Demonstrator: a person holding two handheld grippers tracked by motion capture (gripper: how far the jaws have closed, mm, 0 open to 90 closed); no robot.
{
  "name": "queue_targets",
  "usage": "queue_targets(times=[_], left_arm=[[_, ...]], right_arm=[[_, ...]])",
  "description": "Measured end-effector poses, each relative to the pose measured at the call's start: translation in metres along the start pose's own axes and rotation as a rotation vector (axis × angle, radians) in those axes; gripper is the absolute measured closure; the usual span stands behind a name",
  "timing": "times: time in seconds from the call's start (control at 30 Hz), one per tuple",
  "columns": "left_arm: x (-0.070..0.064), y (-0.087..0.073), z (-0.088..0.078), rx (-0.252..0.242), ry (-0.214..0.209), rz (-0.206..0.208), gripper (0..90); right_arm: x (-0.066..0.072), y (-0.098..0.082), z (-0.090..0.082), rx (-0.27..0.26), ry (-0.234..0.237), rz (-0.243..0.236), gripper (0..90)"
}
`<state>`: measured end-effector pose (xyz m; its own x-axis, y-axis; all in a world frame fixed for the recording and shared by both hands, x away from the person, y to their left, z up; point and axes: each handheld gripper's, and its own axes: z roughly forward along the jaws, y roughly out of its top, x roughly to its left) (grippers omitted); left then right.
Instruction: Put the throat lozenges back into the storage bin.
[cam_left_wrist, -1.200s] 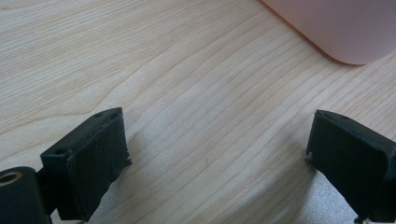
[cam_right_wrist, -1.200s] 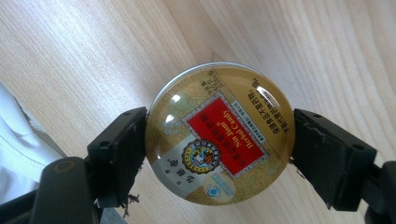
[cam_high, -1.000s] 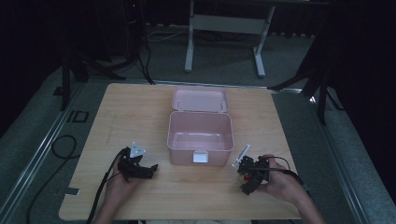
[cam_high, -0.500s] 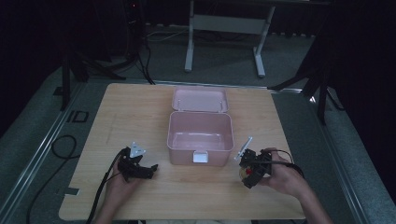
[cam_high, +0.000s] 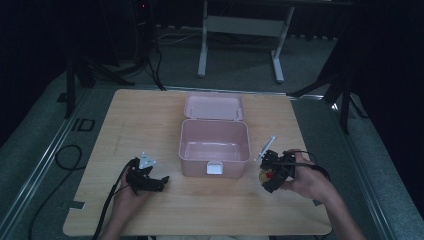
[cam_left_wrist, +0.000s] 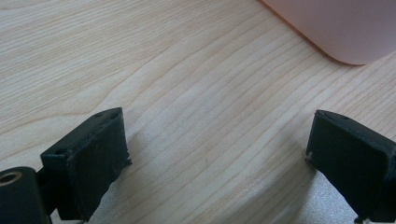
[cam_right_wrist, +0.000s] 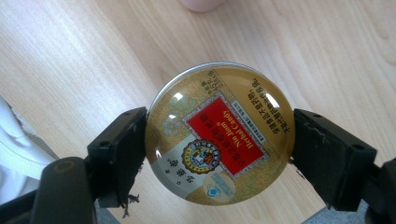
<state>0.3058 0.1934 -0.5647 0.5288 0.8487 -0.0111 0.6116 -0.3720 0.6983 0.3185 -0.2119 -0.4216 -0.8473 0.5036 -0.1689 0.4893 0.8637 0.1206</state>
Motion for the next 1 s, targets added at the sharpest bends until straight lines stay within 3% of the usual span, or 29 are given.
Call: queue_targets(times=[0.6,1.0], left_arm=[[0.000,0.000,0.000,0.000,0.000,-0.001,5.5],[0.000,0.000,0.000,0.000,0.000,0.000,5.5]], right_arm=[[-0.019,0.008,-0.011,-0.006,0.009,-0.007,20.9],[-0.026,0.018,-0.024,-0.006,-0.014,-0.020,20.9]])
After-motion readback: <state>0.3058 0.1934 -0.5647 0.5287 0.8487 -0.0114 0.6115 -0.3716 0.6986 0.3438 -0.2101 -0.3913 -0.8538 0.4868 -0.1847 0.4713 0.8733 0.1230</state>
